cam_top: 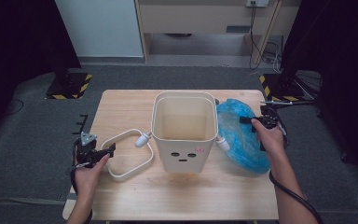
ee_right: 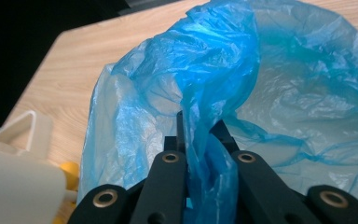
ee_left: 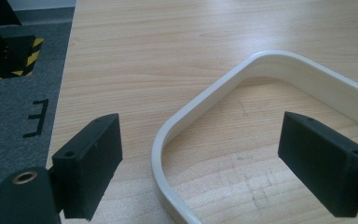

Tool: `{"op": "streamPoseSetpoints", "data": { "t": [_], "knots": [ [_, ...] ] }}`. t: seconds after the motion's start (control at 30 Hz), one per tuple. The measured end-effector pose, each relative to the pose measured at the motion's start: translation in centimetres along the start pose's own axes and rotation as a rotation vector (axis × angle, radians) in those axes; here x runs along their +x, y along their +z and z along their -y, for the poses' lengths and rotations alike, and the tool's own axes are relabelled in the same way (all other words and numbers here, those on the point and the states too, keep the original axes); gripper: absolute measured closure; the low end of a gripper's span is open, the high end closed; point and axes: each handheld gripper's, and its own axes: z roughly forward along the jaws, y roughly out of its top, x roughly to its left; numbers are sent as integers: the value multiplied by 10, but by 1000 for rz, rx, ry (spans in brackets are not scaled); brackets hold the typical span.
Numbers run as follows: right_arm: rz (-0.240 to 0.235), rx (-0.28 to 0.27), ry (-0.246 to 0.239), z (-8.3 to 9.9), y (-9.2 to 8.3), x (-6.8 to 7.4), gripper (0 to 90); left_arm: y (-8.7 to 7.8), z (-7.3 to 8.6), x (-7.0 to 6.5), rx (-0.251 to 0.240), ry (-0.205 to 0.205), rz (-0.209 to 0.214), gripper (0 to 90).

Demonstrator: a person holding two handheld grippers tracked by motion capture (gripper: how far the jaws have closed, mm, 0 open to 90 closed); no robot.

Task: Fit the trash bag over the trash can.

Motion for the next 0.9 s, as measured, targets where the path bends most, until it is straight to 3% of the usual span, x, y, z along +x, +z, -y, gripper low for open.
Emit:
{"op": "streamPoseSetpoints", "data": {
  "t": [0.3,0.57,0.9],
  "knots": [
    [-41,-50,16,-7,-21,3,879,0,0,0,4,0,-3,132],
    [-58,-69,25,-12,-26,6,881,1,1,0,7,-1,-2,132],
    [-99,-99,19,-22,-44,20,882,1,1,0,12,2,0,132]
  ]
}}
